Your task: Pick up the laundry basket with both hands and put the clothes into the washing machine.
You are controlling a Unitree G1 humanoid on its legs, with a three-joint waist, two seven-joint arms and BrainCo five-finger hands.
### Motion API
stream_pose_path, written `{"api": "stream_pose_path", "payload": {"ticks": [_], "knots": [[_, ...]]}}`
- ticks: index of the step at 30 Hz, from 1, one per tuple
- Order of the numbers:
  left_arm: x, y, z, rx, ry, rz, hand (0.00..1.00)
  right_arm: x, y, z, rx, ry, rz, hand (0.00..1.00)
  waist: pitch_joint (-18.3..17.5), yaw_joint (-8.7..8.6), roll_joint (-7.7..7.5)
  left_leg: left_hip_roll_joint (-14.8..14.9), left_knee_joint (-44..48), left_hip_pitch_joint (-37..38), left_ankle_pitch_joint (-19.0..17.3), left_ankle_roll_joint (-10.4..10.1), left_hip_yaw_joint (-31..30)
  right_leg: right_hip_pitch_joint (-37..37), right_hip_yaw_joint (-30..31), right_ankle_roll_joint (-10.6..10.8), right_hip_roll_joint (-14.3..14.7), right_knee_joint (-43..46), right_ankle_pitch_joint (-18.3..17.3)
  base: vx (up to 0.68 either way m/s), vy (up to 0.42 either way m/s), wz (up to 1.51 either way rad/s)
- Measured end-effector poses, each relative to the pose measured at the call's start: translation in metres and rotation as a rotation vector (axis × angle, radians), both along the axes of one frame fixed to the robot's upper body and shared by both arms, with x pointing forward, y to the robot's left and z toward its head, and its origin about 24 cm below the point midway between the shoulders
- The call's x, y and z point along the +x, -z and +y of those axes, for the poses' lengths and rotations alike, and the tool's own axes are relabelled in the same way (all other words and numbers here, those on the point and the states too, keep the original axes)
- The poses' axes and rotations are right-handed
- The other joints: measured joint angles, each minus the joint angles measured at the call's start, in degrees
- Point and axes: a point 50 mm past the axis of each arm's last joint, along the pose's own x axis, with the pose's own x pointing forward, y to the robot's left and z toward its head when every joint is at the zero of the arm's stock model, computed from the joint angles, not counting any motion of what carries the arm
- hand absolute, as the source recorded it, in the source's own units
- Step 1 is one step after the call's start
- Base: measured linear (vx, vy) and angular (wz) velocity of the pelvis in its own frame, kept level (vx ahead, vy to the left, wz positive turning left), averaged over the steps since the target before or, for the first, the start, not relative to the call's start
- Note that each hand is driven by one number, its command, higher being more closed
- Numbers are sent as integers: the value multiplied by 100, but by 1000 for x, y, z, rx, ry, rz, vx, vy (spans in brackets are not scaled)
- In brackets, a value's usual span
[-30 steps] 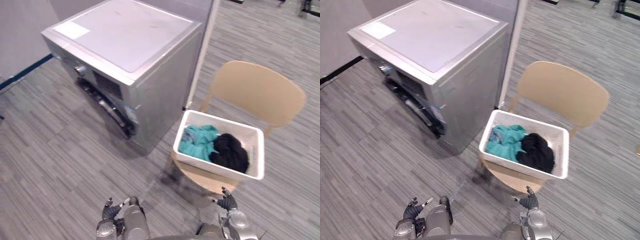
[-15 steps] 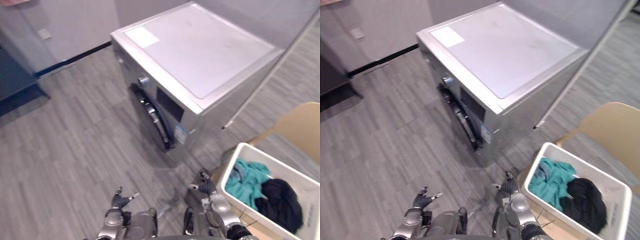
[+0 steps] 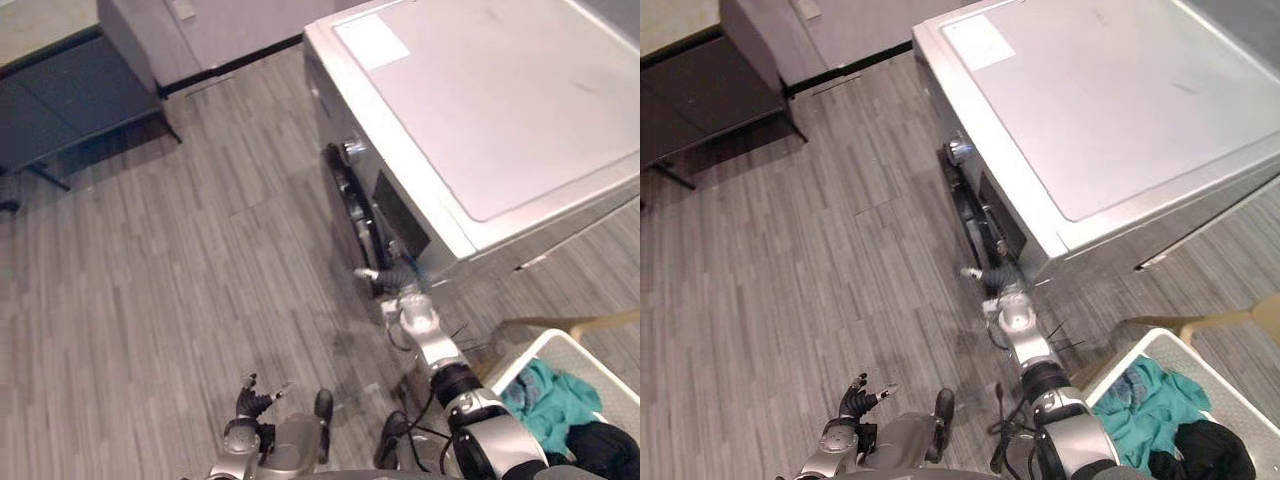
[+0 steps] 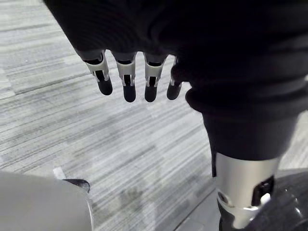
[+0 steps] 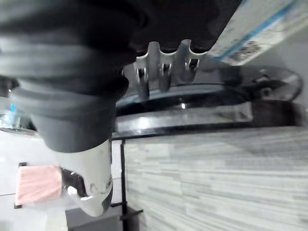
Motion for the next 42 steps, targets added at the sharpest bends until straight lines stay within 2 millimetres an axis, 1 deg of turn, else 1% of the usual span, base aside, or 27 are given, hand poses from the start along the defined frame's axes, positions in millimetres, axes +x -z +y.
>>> {"api": "stream_pose_path", "payload": {"ticks": [3,4,5,6,7,12,14,16,20,22,23,24,25,26,27,28,30,31,33,34,35,36,37,38,39,40,42], "knots": [[11,-8,0,17,1,-60,0,20,-37,-8,-52,51,-127,0,286,120,114,0,130,-352,87,-38,-102,-306,-109,-1,-21,189,-2,-110,5,25],[19,-13,0,22,8,-92,0,30,-59,-10,-59,70,-190,0,462,183,124,0,162,-496,159,-73,-108,-471,-107,-4,-48,318,-4,-106,7,11],[20,-14,1,23,8,-102,0,33,-66,-11,-58,72,-211,0,523,189,138,7,160,-529,164,-74,-112,-524,-102,-10,-50,365,-10,-144,9,11],[23,-17,1,25,9,-123,0,39,-81,-11,-58,83,-252,0,619,217,142,25,161,-622,164,-74,-116,-666,-80,-52,-54,485,-39,-180,16,2],[28,-20,0,26,13,-143,0,42,-90,-14,-43,99,-276,0,701,282,148,35,161,-702,164,-74,-118,-821,-45,-75,-68,621,-59,-188,17,-3],[35,-24,-3,25,33,-166,0,56,-123,-14,22,102,-331,0,740,344,182,-32,66,-1132,183,-45,-136,-1449,-39,-110,-236,1062,-281,-173,25,2],[39,-26,-6,25,53,-178,0,59,-128,-15,46,104,-333,0,756,413,173,-79,-149,-1148,342,85,-167,-1630,-60,-140,-331,1268,-351,-240,13,20],[44,-29,-10,25,67,-197,0,59,-129,-9,71,88,-337,0,758,460,176,-142,-306,-1177,449,67,-251,-1767,-123,-155,-439,1451,-446,-253,-15,29],[55,-36,-12,13,51,-231,0,61,-138,12,143,59,-353,0,758,484,176,-144,-568,-1327,577,-44,-375,-1920,-452,-172,-567,1629,-503,-176,-45,38],[69,-48,-14,-5,18,-298,0,60,-150,46,231,4,-354,0,758,579,176,-128,-636,-1440,665,-162,-471,-2014,-702,-231,-664,1796,-567,-80,-92,41],[72,-51,-15,-7,19,-311,0,60,-152,50,239,-8,-355,0,758,630,176,-114,-631,-1446,705,-178,-471,-2017,-732,-234,-669,1823,-596,-19,-131,52],[84,-63,-19,-10,27,-368,0,55,-167,76,189,-118,-402,0,758,726,175,-91,-620,-1511,846,-190,-525,-2011,-917,-245,-712,1968,-705,13,-209,64],[96,-75,-28,-18,54,-424,0,47,-193,101,170,-224,-485,0,758,828,175,-122,-628,-1559,914,-211,-697,-2002,-1102,-268,-770,2098,-816,23,-227,79],[101,-81,-32,-26,69,-455,0,42,-209,112,173,-273,-534,0,758,857,175,-141,-626,-1590,979,-185,-789,-1994,-1214,-296,-807,2139,-874,29,-199,81],[108,-91,-40,-41,95,-504,0,34,-235,124,174,-336,-619,0,758,902,175,-168,-630,-1628,1019,-210,-930,-1973,-1371,-303,-847,2216,-966,35,-171,87],[115,-102,-48,-68,107,-553,0,22,-266,132,189,-389,-729,0,758,1002,175,-192,-629,-1648,1038,-236,-1117,-1894,-1570,-320,-874,2280,-1061,31,-173,83],[117,-108,-57,-90,131,-588,0,7,-295,134,215,-431,-855,0,754,1056,167,-237,-629,-1635,1054,-260,-1346,-1792,-1749,-296,-937,2420,-1151,27,-203,76],[117,-108,-60,-98,138,-588,0,-1,-305,131,224,-448,-912,0,750,1053,159,-271,-629,-1635,1058,-267,-1418,-1769,-1775,-304,-968,2474,-1213,13,-200,54],[116,-108,-61,-106,148,-584,0,-5,-305,128,230,-474,-937,0,764,1016,132,-272,-631,-1642,1059,-268,-1405,-1789,-1773,-303,-985,2514,-1215,-26,-132,8],[116,-107,-61,-113,149,-580,0,-4,-296,125,221,-477,-918,0,782,914,100,-272,-632,-1637,1059,-268,-1384,-1790,-1757,-303,-985,2504,-1214,-49,-68,-10],[116,-108,-61,-113,151,-581,0,-2,-290,122,222,-471,-905,0,795,894,69,-269,-632,-1634,1059,-268,-1364,-1795,-1744,-304,-984,2494,-1214,-64,-55,-17],[118,-111,-63,-114,161,-593,0,0,-275,116,232,-457,-873,0,829,768,-14,-253,-632,-1634,1059,-268,-1313,-1814,-1670,-306,-941,2436,-1211,-58,-38,-20],[120,-114,-63,-112,167,-605,0,1,-266,114,232,-453,-851,0,850,748,-67,-235,-633,-1635,1059,-268,-1288,-1824,-1620,-310,-904,2381,-1207,-80,-48,-47],[126,-122,-65,-105,191,-635,0,3,-243,110,221,-443,-794,0,851,745,-189,-147,-641,-1677,1059,-268,-1170,-1925,-1466,-365,-791,2272,-1118,-79,-42,-67],[136,-133,-67,-92,216,-672,0,5,-217,107,190,-447,-725,0,887,683,-266,-39,-642,-1696,1059,-268,-1049,-1972,-1341,-386,-639,2109,-988,-83,-39,-73],[141,-139,-68,-87,228,-692,0,5,-204,106,177,-452,-687,0,892,642,-290,10,-642,-1717,1059,-268,-1005,-1994,-1285,-410,-558,2016,-917,-86,-21,-67],[161,-166,-72,-46,278,-781,0,0,-153,99,131,-468,-550,0,946,469,-397,179,-650,-1750,1066,-277,-745,-2094,-1009,-438,-327,1728,-667,-98,-1,-71]]}}
